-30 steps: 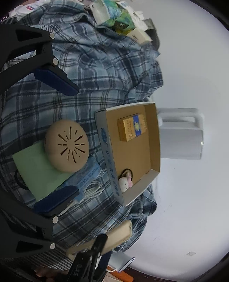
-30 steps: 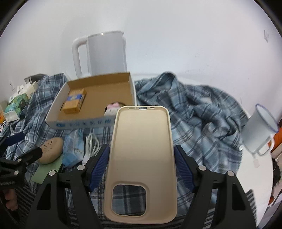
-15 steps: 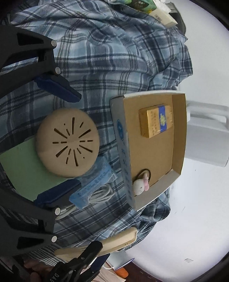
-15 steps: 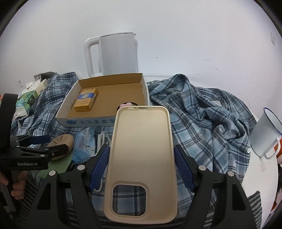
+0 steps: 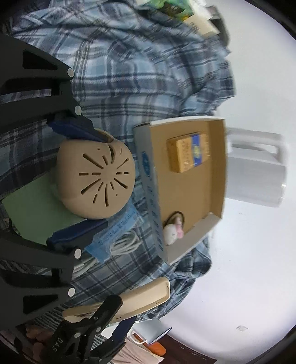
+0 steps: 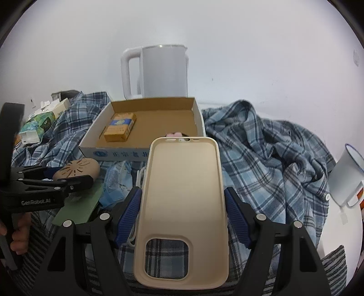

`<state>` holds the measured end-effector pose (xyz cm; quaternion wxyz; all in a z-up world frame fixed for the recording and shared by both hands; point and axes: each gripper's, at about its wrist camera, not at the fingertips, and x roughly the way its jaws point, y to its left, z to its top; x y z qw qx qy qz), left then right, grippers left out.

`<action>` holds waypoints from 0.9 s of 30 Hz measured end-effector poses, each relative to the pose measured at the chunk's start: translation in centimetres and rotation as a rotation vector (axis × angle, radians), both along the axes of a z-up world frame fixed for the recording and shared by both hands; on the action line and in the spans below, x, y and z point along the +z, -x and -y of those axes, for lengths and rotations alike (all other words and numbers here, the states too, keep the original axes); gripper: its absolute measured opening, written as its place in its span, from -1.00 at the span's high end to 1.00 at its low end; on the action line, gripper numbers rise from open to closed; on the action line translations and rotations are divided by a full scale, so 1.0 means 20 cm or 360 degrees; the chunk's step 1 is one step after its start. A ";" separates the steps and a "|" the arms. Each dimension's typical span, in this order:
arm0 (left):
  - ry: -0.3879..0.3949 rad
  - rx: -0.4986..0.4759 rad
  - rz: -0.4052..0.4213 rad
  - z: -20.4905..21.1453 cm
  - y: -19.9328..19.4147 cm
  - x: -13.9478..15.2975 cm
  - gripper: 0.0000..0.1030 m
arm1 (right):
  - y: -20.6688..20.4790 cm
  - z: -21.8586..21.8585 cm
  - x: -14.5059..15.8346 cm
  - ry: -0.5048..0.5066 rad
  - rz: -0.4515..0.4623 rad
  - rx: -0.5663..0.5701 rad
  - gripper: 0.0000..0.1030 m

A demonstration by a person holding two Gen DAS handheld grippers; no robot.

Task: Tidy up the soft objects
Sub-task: 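Grasp the tan round perforated disc with the left tool while the right tool lifts the case, then carry the disc in the left tool and case in the right tool over the box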

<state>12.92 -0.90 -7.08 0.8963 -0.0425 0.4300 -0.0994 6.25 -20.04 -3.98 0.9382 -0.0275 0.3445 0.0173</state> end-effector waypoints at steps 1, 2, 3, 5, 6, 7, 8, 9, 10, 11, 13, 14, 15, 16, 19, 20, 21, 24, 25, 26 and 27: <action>-0.0020 0.0001 0.0061 0.01 0.03 0.02 -0.31 | 0.01 0.00 0.00 0.0010 0.0029 0.0002 -0.40; -0.0031 0.0001 0.0102 0.01 0.05 0.04 -0.31 | 0.02 -0.01 0.00 0.0014 0.0051 0.0007 -0.40; -0.0046 0.0001 0.0154 0.02 0.07 0.05 -0.31 | 0.02 -0.01 0.00 0.0013 0.0068 0.0016 -0.40; -0.0077 -0.0009 0.0265 0.04 0.13 0.09 -0.31 | 0.04 -0.02 0.00 0.0014 0.0107 0.0034 -0.40; -0.0092 -0.0017 0.0329 0.05 0.16 0.11 -0.31 | 0.05 -0.03 0.01 0.0013 0.0136 0.0046 -0.40; -0.0106 -0.0022 0.0388 0.06 0.18 0.13 -0.31 | 0.07 -0.03 0.02 0.0015 0.0173 0.0060 -0.40; -0.0113 -0.0026 0.0430 0.07 0.20 0.15 -0.31 | 0.09 -0.04 0.03 0.0021 0.0206 0.0076 -0.40; -0.0121 -0.0029 0.0478 0.07 0.23 0.17 -0.31 | 0.10 -0.05 0.04 0.0030 0.0232 0.0089 -0.40; -0.0132 -0.0030 0.0533 0.08 0.25 0.19 -0.31 | 0.11 -0.06 0.05 0.0040 0.0253 0.0098 -0.40; -0.0139 -0.0030 0.0559 0.08 0.26 0.19 -0.31 | 0.12 -0.07 0.05 0.0052 0.0272 0.0105 -0.40; -0.0185 0.0015 0.0595 0.08 0.28 0.21 -0.31 | 0.13 -0.08 0.06 0.0063 0.0286 0.0120 -0.40; -0.0200 0.0033 0.0602 0.09 0.28 0.21 -0.31 | 0.13 -0.08 0.06 0.0059 0.0288 0.0129 -0.40; -0.0196 0.0038 0.0613 0.09 0.29 0.22 -0.31 | 0.13 -0.08 0.07 0.0062 0.0289 0.0127 -0.40; -0.0199 0.0045 0.0628 0.09 0.29 0.23 -0.31 | 0.13 -0.08 0.08 0.0064 0.0290 0.0126 -0.40; -0.0284 0.0047 0.0700 0.11 0.34 0.31 -0.31 | 0.13 -0.09 0.13 0.0041 0.0285 0.0164 -0.40; -0.0317 0.0042 0.0719 0.12 0.34 0.32 -0.31 | 0.13 -0.09 0.15 0.0042 0.0301 0.0169 -0.40; -0.0369 0.0035 0.0744 0.14 0.35 0.35 -0.31 | 0.13 -0.09 0.19 0.0043 0.0323 0.0170 -0.40; -0.0421 -0.0007 0.0833 0.19 0.38 0.50 -0.33 | 0.11 -0.09 0.32 0.0020 0.0405 0.0188 -0.40; -0.0403 0.0001 0.0855 0.19 0.37 0.55 -0.34 | 0.10 -0.08 0.38 0.0010 0.0441 0.0193 -0.40; -0.0378 0.0010 0.0875 0.18 0.37 0.61 -0.34 | 0.08 -0.08 0.43 0.0005 0.0474 0.0191 -0.40; -0.0359 0.0018 0.0889 0.18 0.35 0.66 -0.34 | 0.06 -0.08 0.48 0.0004 0.0509 0.0188 -0.40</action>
